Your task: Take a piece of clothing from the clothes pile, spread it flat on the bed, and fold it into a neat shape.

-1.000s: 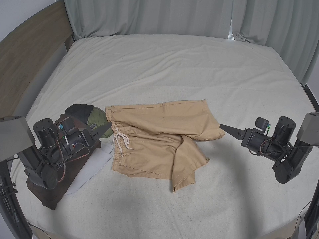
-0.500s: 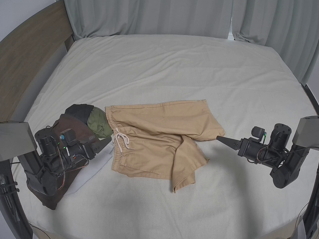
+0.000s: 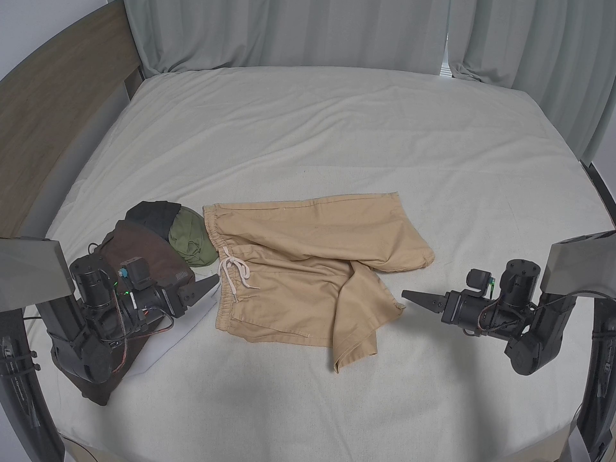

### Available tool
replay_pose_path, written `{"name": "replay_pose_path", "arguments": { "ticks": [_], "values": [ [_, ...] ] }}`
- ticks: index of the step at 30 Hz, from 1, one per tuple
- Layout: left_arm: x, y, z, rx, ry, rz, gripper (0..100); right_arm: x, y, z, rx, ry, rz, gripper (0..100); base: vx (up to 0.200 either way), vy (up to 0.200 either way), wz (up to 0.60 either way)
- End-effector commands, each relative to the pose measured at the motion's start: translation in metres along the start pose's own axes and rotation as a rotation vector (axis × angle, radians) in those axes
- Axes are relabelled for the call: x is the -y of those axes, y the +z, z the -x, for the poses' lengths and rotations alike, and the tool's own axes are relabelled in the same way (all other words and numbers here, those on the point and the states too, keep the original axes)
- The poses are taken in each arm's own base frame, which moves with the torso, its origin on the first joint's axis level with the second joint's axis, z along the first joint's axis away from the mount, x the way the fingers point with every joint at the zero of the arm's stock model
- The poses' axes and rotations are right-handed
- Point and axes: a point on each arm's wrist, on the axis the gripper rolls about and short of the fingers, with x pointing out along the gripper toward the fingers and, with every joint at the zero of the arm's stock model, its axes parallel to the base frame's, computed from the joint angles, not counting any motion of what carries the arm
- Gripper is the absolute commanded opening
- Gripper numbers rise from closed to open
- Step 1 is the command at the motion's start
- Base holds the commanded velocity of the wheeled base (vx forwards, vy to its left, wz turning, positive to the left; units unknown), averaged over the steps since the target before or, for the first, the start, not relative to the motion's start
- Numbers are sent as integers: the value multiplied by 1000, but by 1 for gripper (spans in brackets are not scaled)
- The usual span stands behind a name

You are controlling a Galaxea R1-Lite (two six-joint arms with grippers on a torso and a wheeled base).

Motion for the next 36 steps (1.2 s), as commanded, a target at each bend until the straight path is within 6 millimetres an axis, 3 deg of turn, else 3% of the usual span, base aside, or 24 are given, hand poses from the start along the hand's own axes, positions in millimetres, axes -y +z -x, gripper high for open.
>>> {"name": "replay_pose_path", "arguments": {
  "ticks": [1, 9, 16, 23, 24, 36],
  "values": [
    [-1, -3, 0, -8, 3, 6, 100, 13, -13, -7, -31, -27, -34, 100, 0, 0, 0],
    [-1, -3, 0, -9, 0, 3, 100, 32, -31, -18, -69, -52, -144, 100, 0, 0, 0],
    [-1, -3, -1, -7, 0, 4, 100, 27, -33, -25, -73, -36, -212, 100, 0, 0, 0],
    [-1, -3, -1, -7, 0, 3, 100, 30, -32, -49, 14, -89, -296, 100, 0, 0, 0],
    [-2, -3, -1, -9, 0, 3, 100, 30, -31, -51, 22, -91, -312, 0, 0, 0, 0],
    [-2, -4, -1, -12, 1, 6, 100, 30, -31, -52, 28, -90, -364, 0, 0, 0, 0]
  ]
}}
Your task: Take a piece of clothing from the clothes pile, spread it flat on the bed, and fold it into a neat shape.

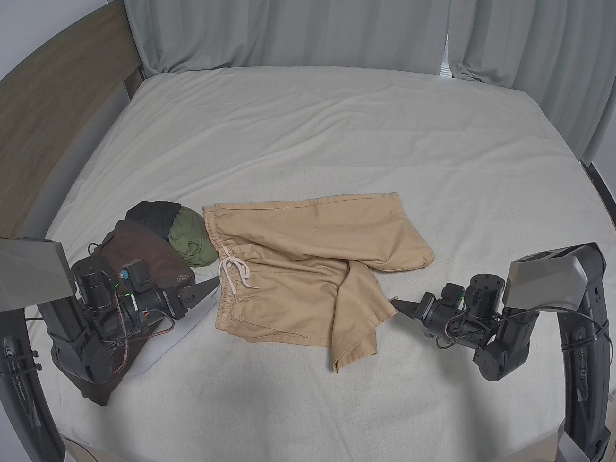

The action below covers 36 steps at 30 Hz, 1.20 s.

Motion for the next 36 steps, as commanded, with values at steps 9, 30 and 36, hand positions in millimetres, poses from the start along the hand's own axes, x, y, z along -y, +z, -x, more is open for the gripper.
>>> {"name": "replay_pose_path", "arguments": {
  "ticks": [9, 30, 36],
  "values": [
    [0, 0, 0, 0, -2, -1, 100, 1, 6, 3, 21, -4, 8, 0, 0, 0, 0],
    [3, -3, 0, -13, -7, 4, 100, 21, 68, 26, 215, -20, 34, 0, 0, 0, 0],
    [2, -5, -1, -18, -9, 6, 100, 22, 70, 26, 221, -21, 36, 0, 0, 0, 0]
  ]
}}
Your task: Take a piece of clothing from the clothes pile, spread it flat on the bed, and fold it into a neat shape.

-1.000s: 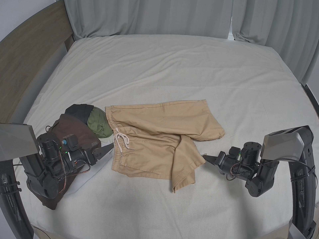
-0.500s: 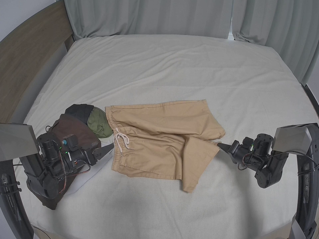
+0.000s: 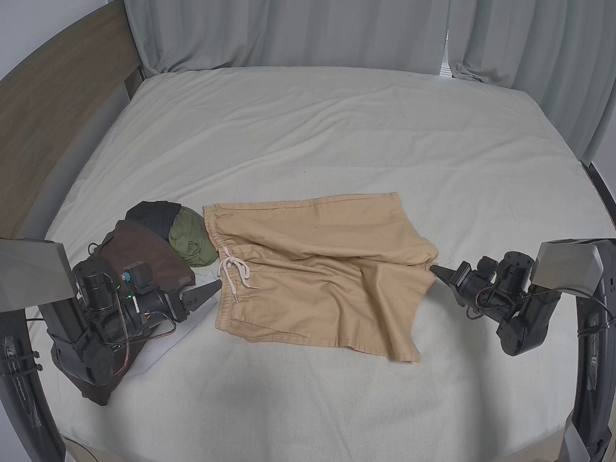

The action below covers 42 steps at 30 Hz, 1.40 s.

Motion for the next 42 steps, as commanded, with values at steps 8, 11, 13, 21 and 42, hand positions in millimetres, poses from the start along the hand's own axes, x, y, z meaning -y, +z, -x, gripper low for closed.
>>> {"name": "replay_pose_path", "arguments": {
  "ticks": [8, 11, 13, 21, 42],
  "values": [
    [1, -7, -3, -22, -7, 9, 100, -1, 4, -3, 18, 13, 14, 0, 0, 0, 0],
    [1, -6, -3, -18, -6, 7, 100, 0, 4, -4, 16, 12, 50, 100, 0, 0, 0],
    [1, -5, -3, -17, -7, 6, 100, 2, 4, -6, 17, 13, 74, 100, 0, 0, 0],
    [2, -4, -3, -13, -8, 4, 100, -1, -8, 5, -28, -16, 128, 100, 0, 0, 0],
    [1, -7, -3, -21, -4, 8, 100, -6, -71, 40, -286, -79, 140, 100, 0, 0, 0]
  ]
}}
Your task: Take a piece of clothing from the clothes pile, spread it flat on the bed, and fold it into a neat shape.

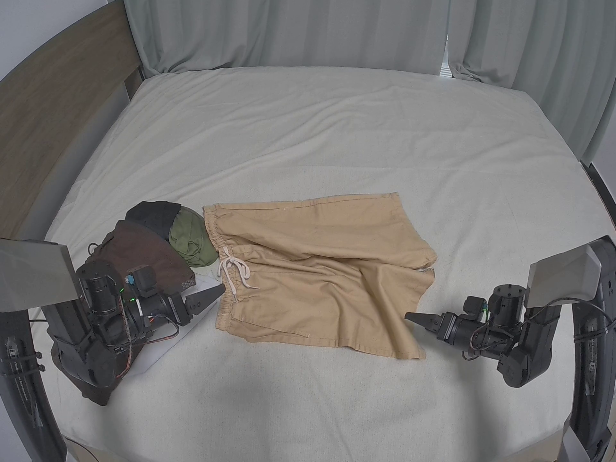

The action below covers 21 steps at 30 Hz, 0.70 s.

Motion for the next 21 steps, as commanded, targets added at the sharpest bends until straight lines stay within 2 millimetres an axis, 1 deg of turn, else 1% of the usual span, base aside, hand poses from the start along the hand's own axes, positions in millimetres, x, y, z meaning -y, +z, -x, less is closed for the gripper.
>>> {"name": "replay_pose_path", "arguments": {
  "ticks": [1, 6, 8, 12, 17, 21],
  "values": [
    [-1, -2, 0, -7, 2, 6, 100, -2, -5, 1, -20, -2, -5, 100, 0, 0, 0],
    [-2, -5, -1, -18, 0, 13, 100, -4, -4, 5, -17, -3, -3, 100, 0, 0, 0],
    [-3, -10, -2, -31, 2, 19, 100, -8, -2, 6, -10, 6, 0, 100, 0, 0, 0],
    [-7, -17, -4, -51, 10, 32, 100, -11, -4, 11, -19, 3, -2, 100, 0, 0, 0],
    [-12, -28, -7, -85, 11, 55, 100, -11, -3, 10, -16, 3, 0, 100, 0, 0, 0],
    [-17, -34, -8, -99, 15, 70, 100, -11, -2, 9, -12, 8, 3, 100, 0, 0, 0]
  ]
}}
